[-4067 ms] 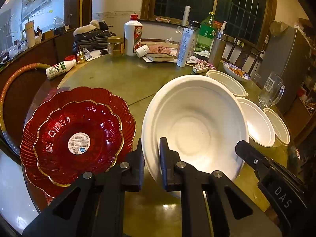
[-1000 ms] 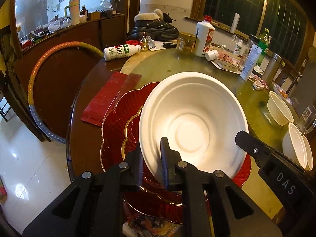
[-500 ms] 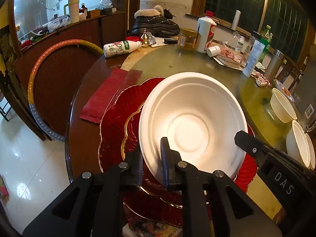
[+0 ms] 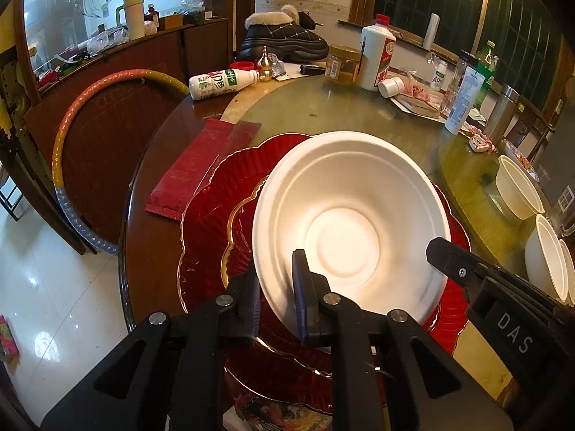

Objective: Organize plates and bowls
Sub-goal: 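Lower the held white foam bowl into the red plate stack with both tools, then open both tools and release the white bowl on the plates, then move both tools to the second white foam bowl and grasp its rim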

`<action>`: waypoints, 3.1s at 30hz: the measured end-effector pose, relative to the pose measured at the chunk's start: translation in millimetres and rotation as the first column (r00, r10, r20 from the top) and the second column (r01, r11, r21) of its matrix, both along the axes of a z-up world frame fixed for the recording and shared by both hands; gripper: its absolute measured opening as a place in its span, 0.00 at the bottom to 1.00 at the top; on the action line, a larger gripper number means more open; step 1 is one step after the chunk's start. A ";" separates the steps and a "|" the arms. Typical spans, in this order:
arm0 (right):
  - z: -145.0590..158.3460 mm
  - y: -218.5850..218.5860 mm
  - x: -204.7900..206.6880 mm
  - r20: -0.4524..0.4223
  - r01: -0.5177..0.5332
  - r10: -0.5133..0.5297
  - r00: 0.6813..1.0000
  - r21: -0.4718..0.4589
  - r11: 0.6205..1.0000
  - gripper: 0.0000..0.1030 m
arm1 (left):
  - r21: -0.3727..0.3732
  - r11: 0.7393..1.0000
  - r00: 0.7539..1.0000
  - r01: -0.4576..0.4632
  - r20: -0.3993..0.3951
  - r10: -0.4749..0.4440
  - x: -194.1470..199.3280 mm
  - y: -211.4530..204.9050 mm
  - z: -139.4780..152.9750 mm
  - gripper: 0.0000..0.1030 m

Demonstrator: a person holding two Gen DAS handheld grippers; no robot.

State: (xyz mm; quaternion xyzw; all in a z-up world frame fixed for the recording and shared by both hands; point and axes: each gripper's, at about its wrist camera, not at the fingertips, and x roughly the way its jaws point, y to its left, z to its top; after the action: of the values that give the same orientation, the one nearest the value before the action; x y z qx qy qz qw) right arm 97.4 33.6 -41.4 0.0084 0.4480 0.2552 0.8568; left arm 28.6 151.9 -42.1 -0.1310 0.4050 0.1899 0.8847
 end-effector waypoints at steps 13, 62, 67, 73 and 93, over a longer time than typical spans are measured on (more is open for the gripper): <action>7.4 5.0 -3.0 0.024 -0.008 0.008 1.000 -0.011 1.000 0.10 | 0.010 1.000 1.000 -0.003 -0.004 0.003 -3.5 2.3 3.5 0.14; 68.7 -142.4 -16.3 0.064 0.190 -0.221 0.973 0.319 0.929 0.75 | -0.074 0.997 0.932 -0.025 0.359 0.050 -27.1 -40.2 84.0 0.82; 71.7 -225.3 -21.8 0.056 0.318 -0.353 0.934 0.322 0.892 0.75 | -0.115 0.947 0.932 0.299 0.249 -0.264 19.6 -113.7 77.6 0.82; 52.9 -319.5 -15.7 -0.054 0.499 -0.509 0.859 0.308 0.810 0.77 | -0.205 0.852 0.876 0.481 0.139 -0.462 71.8 -190.1 64.7 0.82; -13.7 -359.4 43.9 -0.296 0.581 -0.508 0.809 0.269 0.768 0.07 | -0.209 0.845 0.850 0.492 -0.096 -0.518 131.5 -264.1 1.6 0.11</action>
State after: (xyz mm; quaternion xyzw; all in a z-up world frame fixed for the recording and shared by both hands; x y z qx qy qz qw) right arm 141.2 -325.9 -55.1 0.3159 0.4600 0.0671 0.8271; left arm 160.0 -112.2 -40.5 -0.0829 0.5049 -0.0774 0.8557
